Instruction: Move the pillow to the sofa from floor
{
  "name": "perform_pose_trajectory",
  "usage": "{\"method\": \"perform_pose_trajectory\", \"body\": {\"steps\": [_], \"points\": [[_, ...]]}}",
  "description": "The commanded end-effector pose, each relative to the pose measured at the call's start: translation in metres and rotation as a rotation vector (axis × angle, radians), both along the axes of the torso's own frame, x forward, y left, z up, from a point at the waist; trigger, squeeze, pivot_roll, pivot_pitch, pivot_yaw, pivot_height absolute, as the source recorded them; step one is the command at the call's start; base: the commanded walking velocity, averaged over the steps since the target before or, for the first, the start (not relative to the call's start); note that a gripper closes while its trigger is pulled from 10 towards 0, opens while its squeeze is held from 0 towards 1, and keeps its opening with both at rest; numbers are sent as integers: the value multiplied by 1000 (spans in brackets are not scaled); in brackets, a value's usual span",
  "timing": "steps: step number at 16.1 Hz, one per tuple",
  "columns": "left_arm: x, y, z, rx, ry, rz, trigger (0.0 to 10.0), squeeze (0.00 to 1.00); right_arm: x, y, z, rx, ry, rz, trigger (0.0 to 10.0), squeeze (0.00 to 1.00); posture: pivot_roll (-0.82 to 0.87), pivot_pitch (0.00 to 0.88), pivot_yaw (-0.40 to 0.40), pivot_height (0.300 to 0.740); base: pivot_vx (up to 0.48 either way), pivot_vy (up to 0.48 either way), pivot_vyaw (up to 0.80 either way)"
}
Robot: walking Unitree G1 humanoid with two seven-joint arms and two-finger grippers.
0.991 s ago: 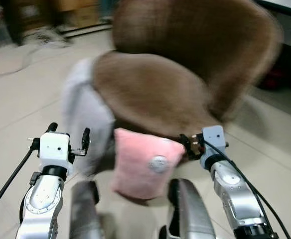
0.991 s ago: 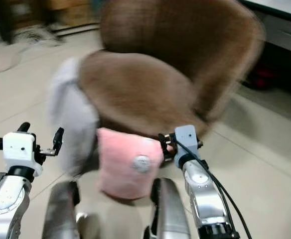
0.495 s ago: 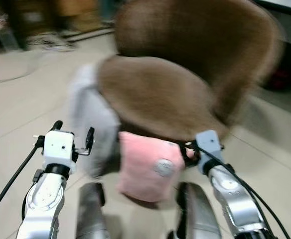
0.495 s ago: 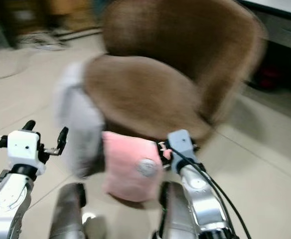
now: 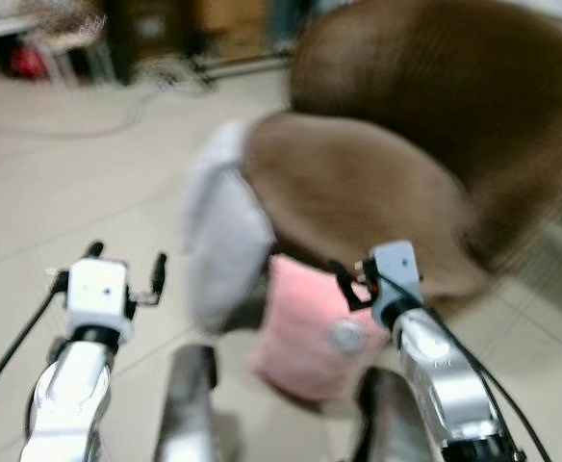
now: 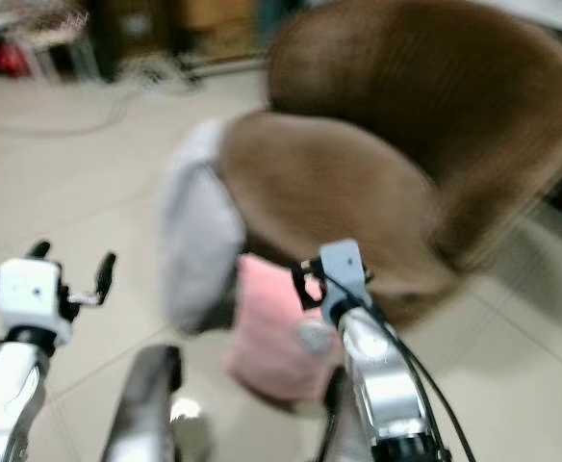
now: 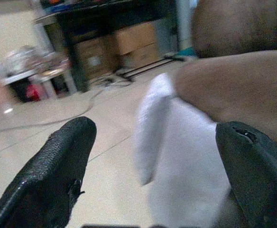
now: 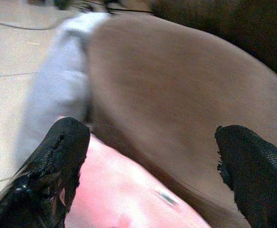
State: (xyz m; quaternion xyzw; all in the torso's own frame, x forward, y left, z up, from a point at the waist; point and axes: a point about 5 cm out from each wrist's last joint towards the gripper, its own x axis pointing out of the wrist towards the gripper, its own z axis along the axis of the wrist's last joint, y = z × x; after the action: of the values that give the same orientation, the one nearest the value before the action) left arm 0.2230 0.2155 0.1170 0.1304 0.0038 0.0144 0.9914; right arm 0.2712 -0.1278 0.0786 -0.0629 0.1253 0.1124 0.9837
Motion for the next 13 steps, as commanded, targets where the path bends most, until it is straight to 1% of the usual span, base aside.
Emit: {"method": "perform_pose_trajectory", "body": {"steps": [1, 2, 3, 4, 5, 7, 8, 9, 11, 13], "points": [[2, -7, 5, -7, -21, -27, 10000, 0, 0, -12, -1, -7, 10, -44, 10000, 0, 17, 0, -65, 481, 244, 0, -756], [3, -7, 5, -7, -22, -28, 10000, 0, 0, -12, 0, -12, 0, -44, 10000, 0, 15, 0, -63, 481, 244, 0, -688], [3, -7, 5, -7, -22, -30, 10000, 0, 0, -12, 0, -19, -7, -40, 10000, 0, 14, 0, -61, 481, 247, 0, 0], [3, -7, 5, -8, -23, -33, 10000, 0, 0, -9, 1, -78, -22, 2, 10000, 0, 14, 0, -61, 481, 247, 0, 0], [4, -7, 5, -8, -24, -33, 10000, 0, 0, -8, 0, -102, -25, 24, 10000, 0, 15, 0, -62, 481, 244, 0, 800], [4, -7, 6, -7, -26, -34, 10000, 0, 0, -5, 0, -73, -20, 26, 10000, 0, 16, 0, -62, 481, 246, 0, 800], [4, -7, 6, -4, -27, -33, 10000, 0, 1, -6, 0, -47, -19, 14, 10000, 0, 16, 0, -62, 481, 0, 0, 0], [3, -7, 6, -2, -27, -33, 10000, 0, 1, -7, 0, -41, -15, 10, 10000, 0, 16, 0, -62, 481, 0, 0, 0], [3, -7, 6, 0, -26, -29, 10000, 0, 1, -8, -2, -48, -8, 18, 10000, 0, 17, 0, -64, 481, 0, 0, 0], [3, -6, 4, 14, -12, -26, 10000, 0, 2, -6, -6, -101, 4, 93, 10000, 0, 21, 0, -64, 481, 0, 0, 0]]}}
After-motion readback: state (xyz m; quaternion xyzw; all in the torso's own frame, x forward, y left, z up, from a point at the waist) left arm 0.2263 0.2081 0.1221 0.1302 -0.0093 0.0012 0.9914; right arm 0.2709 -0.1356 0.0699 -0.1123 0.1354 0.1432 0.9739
